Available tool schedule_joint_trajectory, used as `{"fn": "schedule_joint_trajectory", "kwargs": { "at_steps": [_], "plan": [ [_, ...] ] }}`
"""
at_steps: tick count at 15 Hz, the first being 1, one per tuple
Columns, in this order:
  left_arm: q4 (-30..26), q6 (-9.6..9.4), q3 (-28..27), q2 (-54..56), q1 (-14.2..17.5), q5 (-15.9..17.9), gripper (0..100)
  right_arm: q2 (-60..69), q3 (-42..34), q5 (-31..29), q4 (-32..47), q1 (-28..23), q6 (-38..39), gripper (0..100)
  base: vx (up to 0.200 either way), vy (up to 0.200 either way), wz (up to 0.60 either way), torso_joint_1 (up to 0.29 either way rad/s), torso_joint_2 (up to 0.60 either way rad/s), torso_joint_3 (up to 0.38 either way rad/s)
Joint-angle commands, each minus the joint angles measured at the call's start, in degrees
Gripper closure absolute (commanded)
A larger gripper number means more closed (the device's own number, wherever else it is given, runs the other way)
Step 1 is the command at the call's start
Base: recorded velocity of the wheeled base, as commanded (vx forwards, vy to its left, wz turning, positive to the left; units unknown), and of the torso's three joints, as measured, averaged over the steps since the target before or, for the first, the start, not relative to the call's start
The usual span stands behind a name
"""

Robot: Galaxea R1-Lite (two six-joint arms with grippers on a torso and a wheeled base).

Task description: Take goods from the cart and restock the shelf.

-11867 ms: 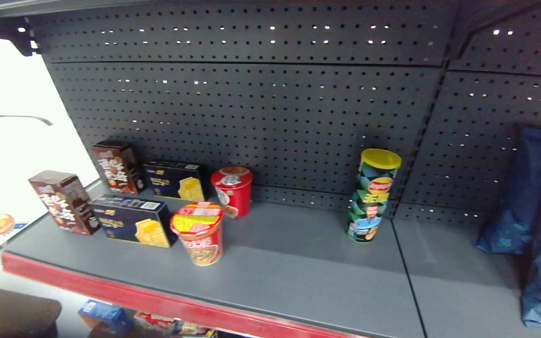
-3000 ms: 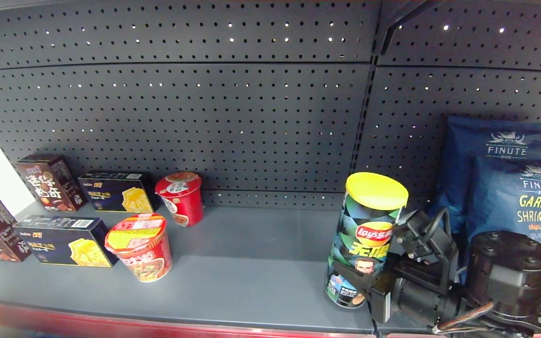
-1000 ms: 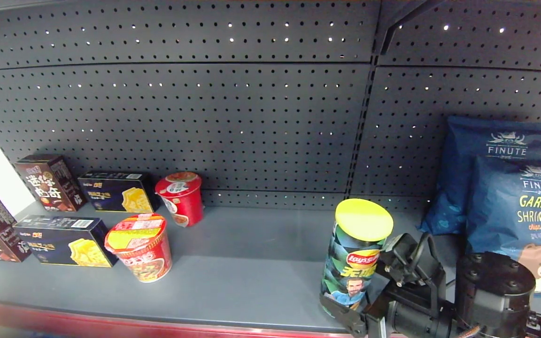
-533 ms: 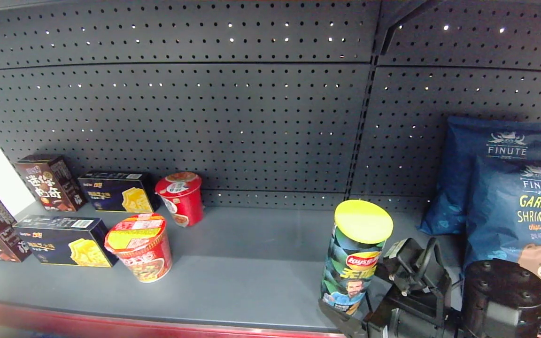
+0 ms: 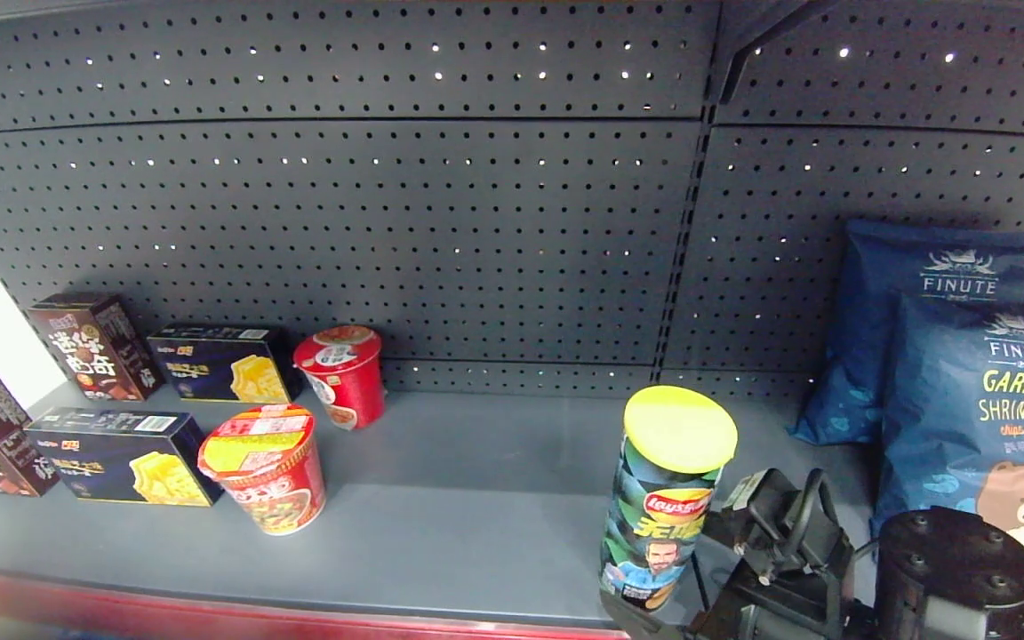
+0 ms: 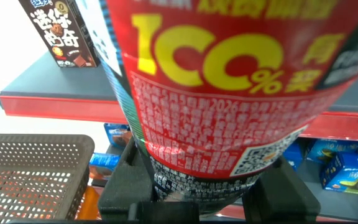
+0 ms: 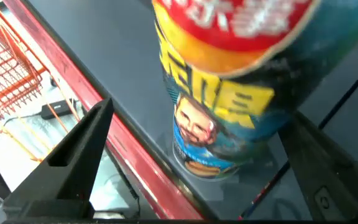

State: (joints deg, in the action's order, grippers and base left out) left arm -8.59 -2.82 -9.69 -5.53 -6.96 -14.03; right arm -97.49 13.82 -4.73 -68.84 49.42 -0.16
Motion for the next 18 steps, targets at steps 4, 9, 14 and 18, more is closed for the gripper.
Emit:
{"fn": "schedule_joint_trajectory", "kwargs": {
  "at_steps": [4,9,14,18],
  "plan": [
    [0.0,0.0,0.2,-0.1,0.0,0.0,100,-0.2,-1.5,-1.6,0.5,-2.5,0.1,0,0.0,0.0,0.0,0.0,0.0,0.0],
    [2.7,-0.08,2.7,-0.1,0.0,-0.7,100,2.6,-5.1,-0.9,0.1,-4.3,0.0,0,0.0,0.0,0.0,0.0,0.0,0.0],
    [3.1,-0.08,2.9,-0.1,0.0,-0.7,100,0.5,-4.6,-1.0,0.6,-4.9,0.0,0,0.0,0.0,0.0,0.0,0.0,0.0],
    [3.1,0.0,2.5,-0.1,0.0,-0.9,100,-3.1,-3.2,-0.9,0.5,-5.1,0.1,0,0.0,0.0,0.0,0.0,0.0,0.0]
  ]
}}
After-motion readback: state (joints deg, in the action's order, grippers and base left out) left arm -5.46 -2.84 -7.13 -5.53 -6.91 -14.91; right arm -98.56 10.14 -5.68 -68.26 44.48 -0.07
